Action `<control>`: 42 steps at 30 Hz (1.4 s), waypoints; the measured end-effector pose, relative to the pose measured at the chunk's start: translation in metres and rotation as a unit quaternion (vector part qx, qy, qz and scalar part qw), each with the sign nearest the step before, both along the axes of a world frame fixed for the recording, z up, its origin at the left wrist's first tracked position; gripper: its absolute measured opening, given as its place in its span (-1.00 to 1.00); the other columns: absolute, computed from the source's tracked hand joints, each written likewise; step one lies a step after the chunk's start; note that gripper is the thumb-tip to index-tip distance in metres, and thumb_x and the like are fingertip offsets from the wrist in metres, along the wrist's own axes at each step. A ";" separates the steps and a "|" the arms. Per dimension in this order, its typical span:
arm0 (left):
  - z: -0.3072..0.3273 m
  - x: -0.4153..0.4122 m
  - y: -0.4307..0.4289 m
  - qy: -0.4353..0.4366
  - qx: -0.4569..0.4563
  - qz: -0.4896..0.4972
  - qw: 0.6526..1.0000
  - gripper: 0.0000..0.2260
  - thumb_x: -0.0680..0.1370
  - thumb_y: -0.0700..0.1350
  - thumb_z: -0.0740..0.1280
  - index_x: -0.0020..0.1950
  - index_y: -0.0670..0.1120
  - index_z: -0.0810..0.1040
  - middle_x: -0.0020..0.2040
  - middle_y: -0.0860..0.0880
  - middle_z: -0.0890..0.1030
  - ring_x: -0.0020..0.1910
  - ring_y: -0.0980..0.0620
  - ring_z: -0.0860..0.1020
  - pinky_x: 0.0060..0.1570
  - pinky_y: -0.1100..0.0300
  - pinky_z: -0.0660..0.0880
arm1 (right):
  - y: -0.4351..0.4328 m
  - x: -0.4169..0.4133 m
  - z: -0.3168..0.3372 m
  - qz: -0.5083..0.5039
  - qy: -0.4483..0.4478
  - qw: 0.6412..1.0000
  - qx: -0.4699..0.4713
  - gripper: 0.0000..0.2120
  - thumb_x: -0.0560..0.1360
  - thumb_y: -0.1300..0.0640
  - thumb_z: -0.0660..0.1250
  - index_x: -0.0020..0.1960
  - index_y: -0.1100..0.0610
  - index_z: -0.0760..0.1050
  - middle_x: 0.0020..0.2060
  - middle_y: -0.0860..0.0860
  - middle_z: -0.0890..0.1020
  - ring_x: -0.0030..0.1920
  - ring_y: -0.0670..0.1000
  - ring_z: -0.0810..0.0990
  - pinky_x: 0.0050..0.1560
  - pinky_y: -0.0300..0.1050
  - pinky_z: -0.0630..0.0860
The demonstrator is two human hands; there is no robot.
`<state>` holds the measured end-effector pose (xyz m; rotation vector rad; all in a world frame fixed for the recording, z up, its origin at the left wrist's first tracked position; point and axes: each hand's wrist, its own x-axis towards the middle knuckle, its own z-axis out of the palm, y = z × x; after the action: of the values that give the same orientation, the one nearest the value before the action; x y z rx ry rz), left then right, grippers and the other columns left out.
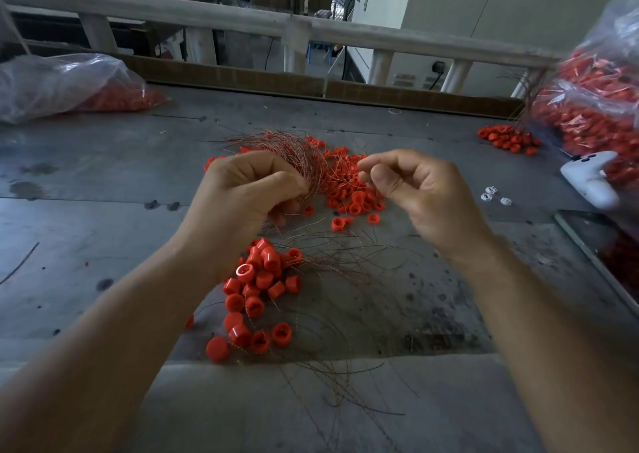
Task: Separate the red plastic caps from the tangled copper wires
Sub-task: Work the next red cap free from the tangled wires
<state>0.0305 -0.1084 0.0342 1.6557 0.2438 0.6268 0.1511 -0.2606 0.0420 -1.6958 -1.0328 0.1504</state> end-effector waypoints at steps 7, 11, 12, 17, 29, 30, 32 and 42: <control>-0.004 0.002 -0.005 0.005 0.047 -0.023 0.999 -0.88 0.44 -0.26 0.33 -0.27 -0.15 0.62 -0.40 -0.01 0.59 -0.41 0.15 0.49 -0.41 0.35 0.45 | 0.009 -0.018 -0.004 0.043 -0.071 0.996 -0.014 -0.83 0.40 0.25 0.39 -0.19 -0.02 0.53 -0.30 -0.14 0.59 -0.28 -0.19 0.58 -0.27 -0.41 0.47; -0.003 -0.001 -0.008 -0.014 0.071 -0.044 0.996 -0.95 0.38 -0.09 0.41 -0.19 0.02 0.64 -0.28 0.01 0.64 -0.30 0.13 0.55 -0.26 0.35 0.51 | 0.006 -0.015 -0.002 0.003 -0.080 0.997 0.001 -0.77 0.45 0.25 0.36 -0.22 -0.08 0.49 -0.39 -0.15 0.55 -0.39 -0.16 0.52 -0.33 -0.32 0.49; -0.004 -0.002 -0.008 -0.016 0.097 -0.050 0.994 -0.88 0.37 -0.09 0.39 -0.12 0.07 0.63 -0.24 0.05 0.64 -0.25 0.15 0.56 -0.21 0.37 0.52 | 0.004 -0.013 0.000 -0.012 -0.089 0.996 0.016 -0.76 0.46 0.24 0.36 -0.23 -0.09 0.49 -0.40 -0.17 0.54 -0.40 -0.18 0.49 -0.35 -0.34 0.46; -0.008 0.001 -0.008 -0.012 0.169 -0.003 0.985 -0.60 0.35 -0.33 0.45 -0.04 0.16 0.53 -0.16 0.08 0.61 -0.18 0.09 0.60 -0.12 0.31 0.56 | -0.002 -0.008 0.007 -0.047 -0.112 0.991 0.050 -0.80 0.44 0.24 0.37 -0.21 -0.06 0.51 -0.31 -0.15 0.55 -0.31 -0.15 0.49 -0.24 -0.33 0.44; -0.005 0.000 -0.010 -0.018 0.180 0.015 0.983 -0.80 0.19 -0.01 0.44 -0.22 0.09 0.54 -0.26 0.05 0.60 -0.31 0.11 0.56 -0.29 0.33 0.55 | 0.001 -0.020 0.006 -0.027 -0.168 0.985 0.029 -0.84 0.41 0.25 0.39 -0.15 0.01 0.53 -0.29 -0.18 0.52 -0.24 -0.25 0.51 -0.21 -0.45 0.39; -0.005 0.001 -0.010 -0.018 0.182 0.015 0.983 -0.80 0.19 -0.02 0.45 -0.23 0.10 0.53 -0.27 0.06 0.60 -0.33 0.14 0.56 -0.29 0.36 0.54 | 0.001 -0.021 0.005 -0.025 -0.165 0.986 0.026 -0.85 0.41 0.26 0.39 -0.15 0.01 0.53 -0.29 -0.18 0.52 -0.24 -0.25 0.51 -0.21 -0.44 0.39; -0.006 0.001 -0.010 -0.019 0.187 0.016 0.982 -0.79 0.20 -0.04 0.47 -0.23 0.11 0.53 -0.30 0.09 0.59 -0.33 0.18 0.56 -0.29 0.40 0.52 | 0.002 -0.022 0.005 -0.019 -0.165 0.986 0.020 -0.86 0.42 0.27 0.39 -0.15 0.03 0.53 -0.29 -0.17 0.51 -0.24 -0.26 0.50 -0.23 -0.46 0.38; -0.008 0.000 -0.010 -0.044 0.172 -0.006 0.984 -0.80 0.23 0.01 0.43 -0.18 0.10 0.54 -0.19 0.08 0.62 -0.32 0.16 0.58 -0.29 0.33 0.55 | 0.004 -0.029 0.002 0.010 -0.145 0.989 -0.021 -0.92 0.41 0.26 0.40 -0.21 0.11 0.57 -0.33 -0.07 0.56 -0.29 -0.10 0.51 -0.27 -0.39 0.41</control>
<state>0.0307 -0.1188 0.0267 1.9524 0.0625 0.7639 0.1218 -0.2564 0.0437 -1.7811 -1.2697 -0.0644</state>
